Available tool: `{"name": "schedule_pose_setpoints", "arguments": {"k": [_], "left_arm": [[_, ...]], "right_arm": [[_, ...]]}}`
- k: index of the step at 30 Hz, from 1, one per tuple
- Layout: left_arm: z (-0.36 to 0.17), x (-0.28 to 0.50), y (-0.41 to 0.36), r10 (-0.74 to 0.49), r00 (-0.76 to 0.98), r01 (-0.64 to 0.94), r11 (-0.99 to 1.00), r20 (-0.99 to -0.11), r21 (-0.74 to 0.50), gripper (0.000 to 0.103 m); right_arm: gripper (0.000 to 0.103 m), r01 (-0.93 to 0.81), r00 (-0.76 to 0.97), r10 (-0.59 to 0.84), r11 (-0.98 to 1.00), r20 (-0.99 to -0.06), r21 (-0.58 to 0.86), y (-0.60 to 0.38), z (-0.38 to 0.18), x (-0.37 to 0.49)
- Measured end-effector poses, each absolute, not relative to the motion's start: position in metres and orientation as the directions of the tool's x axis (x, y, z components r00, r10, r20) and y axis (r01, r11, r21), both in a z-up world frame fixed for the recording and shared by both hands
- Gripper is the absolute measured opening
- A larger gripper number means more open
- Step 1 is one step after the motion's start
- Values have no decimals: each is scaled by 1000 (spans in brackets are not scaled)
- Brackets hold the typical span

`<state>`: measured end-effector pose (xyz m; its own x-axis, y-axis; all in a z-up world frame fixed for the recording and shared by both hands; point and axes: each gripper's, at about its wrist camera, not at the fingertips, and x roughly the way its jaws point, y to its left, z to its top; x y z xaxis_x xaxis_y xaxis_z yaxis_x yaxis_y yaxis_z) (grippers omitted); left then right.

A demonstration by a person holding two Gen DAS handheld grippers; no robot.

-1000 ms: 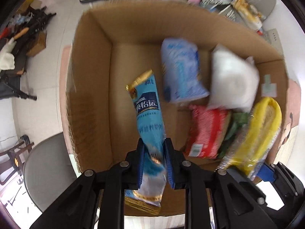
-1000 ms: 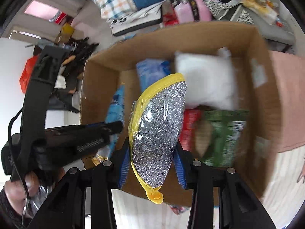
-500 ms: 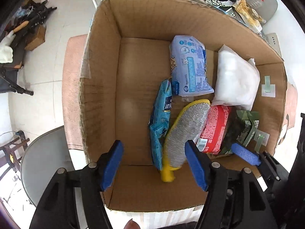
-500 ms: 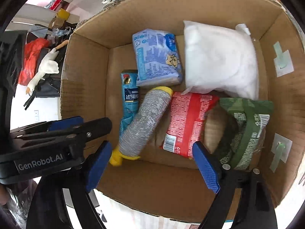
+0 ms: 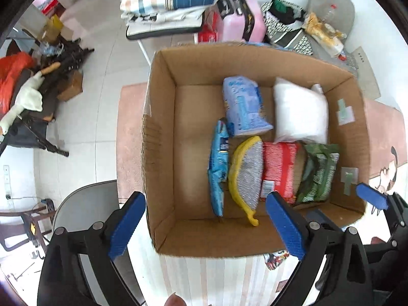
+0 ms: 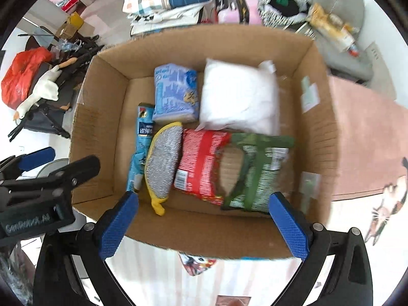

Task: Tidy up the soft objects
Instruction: 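Move both tools back over the table toward the lilac plush toy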

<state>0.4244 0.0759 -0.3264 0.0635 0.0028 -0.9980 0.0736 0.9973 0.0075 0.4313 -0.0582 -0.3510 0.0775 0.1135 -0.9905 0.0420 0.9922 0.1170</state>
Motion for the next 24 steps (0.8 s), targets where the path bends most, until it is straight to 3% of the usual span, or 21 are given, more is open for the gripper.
{"name": "schedule_pose_setpoints", "arguments": {"k": [9,14,17,24], "left_arm": [[-270,386,52,-17,240,94,996,-971,6,97],[-242,328,11,47,392,232,961,-919,148,97],[-269,305,-21,90,371,351,908,-924,230,97],[-377,287,-88,174,173,605,758,-969,244,97]], "right_arm": [[103,60,145,168,982,-975,178,-91,-305,394],[103,126,155,182,971,-971,202,-135,-298,344],[103,161,118,112,978,-987,131,-167,-311,305],[103,232,-49,-9,972,-999,-20,-237,-373,240]]}}
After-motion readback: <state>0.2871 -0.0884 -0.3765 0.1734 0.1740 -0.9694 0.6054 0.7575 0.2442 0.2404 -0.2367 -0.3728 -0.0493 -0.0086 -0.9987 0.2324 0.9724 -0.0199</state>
